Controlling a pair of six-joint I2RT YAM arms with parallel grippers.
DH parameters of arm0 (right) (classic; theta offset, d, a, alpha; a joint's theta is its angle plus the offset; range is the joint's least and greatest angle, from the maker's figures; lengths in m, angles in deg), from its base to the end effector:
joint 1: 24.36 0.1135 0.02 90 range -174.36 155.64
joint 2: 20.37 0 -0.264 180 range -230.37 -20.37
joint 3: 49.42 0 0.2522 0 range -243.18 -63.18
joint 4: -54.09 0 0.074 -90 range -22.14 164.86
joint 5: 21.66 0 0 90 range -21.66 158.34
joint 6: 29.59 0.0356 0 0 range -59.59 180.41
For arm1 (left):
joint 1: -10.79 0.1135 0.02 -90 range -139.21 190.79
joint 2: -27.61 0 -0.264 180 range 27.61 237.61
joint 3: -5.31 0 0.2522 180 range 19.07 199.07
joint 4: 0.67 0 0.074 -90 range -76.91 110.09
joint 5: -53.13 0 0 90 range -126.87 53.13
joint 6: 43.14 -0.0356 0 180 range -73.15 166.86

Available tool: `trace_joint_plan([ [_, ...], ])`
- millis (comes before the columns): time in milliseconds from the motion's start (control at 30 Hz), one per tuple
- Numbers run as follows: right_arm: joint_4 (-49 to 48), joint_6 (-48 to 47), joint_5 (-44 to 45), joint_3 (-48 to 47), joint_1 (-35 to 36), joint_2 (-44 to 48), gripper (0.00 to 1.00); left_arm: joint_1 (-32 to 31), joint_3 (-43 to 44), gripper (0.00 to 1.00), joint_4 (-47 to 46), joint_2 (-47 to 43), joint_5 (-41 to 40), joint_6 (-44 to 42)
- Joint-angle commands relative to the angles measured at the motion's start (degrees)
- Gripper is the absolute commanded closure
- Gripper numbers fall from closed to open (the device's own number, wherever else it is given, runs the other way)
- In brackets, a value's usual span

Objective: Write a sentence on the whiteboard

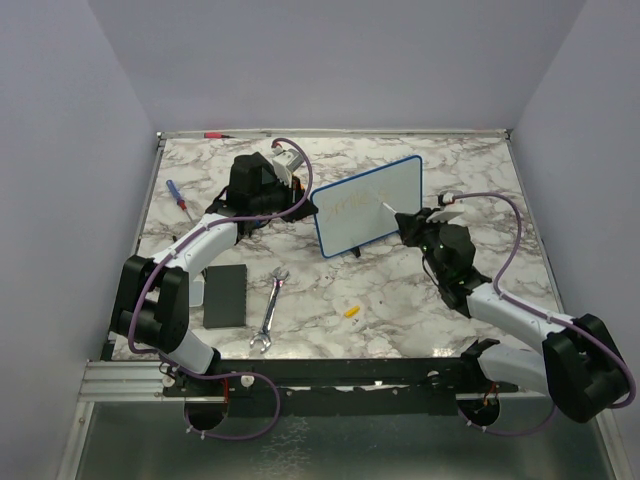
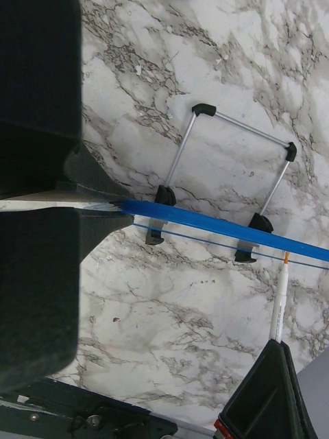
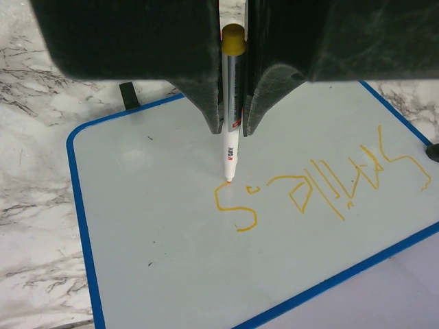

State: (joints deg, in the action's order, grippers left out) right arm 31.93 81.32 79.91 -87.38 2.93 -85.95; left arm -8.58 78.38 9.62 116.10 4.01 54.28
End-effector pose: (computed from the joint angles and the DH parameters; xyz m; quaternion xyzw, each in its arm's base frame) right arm 0.2190 0.1049 0.2266 0.0267 0.7388 0.2052 0.6413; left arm 0.3197 -0.1371 0.2666 0.2674 0.7697 -0.4031 0.4165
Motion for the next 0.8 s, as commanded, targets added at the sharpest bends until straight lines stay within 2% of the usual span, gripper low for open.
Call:
trace_joint_plan([
  [0,-0.21,-0.24,-3.08,1.22,-0.14,1.32,0.99,-0.84,-0.42,1.0,0.77,-1.0,0.16,-0.49],
  [200,4.15,0.18,4.19,1.51,-0.13,7.78,0.99,-0.84,-0.51,1.0,0.74,-1.02,0.15,-0.49],
  [333,5.13,-2.09,7.32,0.3,-0.18,8.53,0.99,-0.92,-0.42,1.0,0.76,-0.87,0.12,-0.53],
  [767,0.96,-3.44,4.37,-2.17,-0.15,4.11,0.99,-0.93,-0.6,1.0,0.74,-1.12,-0.02,-0.6],
])
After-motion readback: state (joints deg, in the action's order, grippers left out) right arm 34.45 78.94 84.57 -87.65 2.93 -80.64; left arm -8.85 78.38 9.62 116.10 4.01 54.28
